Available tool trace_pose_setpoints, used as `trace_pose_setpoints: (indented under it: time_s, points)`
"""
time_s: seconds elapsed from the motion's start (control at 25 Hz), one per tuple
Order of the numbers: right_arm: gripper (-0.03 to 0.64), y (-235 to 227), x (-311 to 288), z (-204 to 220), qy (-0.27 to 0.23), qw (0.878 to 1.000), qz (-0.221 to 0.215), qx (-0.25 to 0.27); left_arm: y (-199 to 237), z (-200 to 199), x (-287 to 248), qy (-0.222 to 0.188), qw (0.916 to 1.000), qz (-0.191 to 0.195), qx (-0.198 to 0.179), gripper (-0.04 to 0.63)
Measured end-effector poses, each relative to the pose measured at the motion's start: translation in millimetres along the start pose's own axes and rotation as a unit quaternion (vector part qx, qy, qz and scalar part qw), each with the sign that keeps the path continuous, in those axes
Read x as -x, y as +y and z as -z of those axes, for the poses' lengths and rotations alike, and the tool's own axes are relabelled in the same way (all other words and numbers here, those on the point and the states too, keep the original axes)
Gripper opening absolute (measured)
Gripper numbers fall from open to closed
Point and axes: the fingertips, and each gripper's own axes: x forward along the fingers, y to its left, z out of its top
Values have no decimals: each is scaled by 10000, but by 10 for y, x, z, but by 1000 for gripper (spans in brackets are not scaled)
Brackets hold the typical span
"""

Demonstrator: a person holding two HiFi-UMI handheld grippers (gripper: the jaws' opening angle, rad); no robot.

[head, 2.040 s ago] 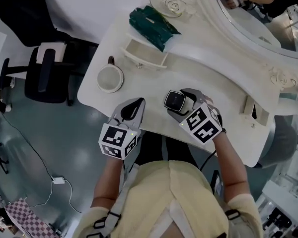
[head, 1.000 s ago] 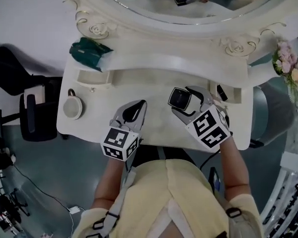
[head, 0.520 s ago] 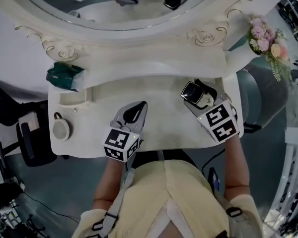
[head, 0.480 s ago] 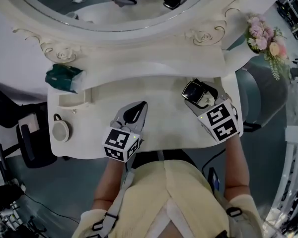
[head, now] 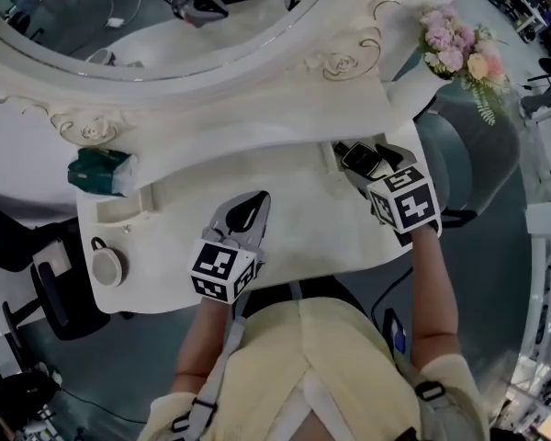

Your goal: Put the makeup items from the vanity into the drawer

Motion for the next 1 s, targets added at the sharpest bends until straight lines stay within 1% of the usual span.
trace_pose_setpoints:
  time_s: [0.16, 0.4, 0.68, 1.0]
  points:
    - [325, -170, -81, 85, 386, 9983, 0, -427, -30, 15, -17, 22, 10000, 62, 2, 2]
    - [325, -401, -196, 160, 1001, 9909, 39, -896, -19, 18, -1, -14, 10000, 56, 22, 2]
    - [327, -427, -338, 199, 1300, 9859, 43, -1050, 0, 35, 16, -14, 10000, 18, 42, 2]
    - [328, -440, -430, 216, 1394, 9835, 21, -1155, 21, 33, -1, -22, 10000, -25, 73, 2]
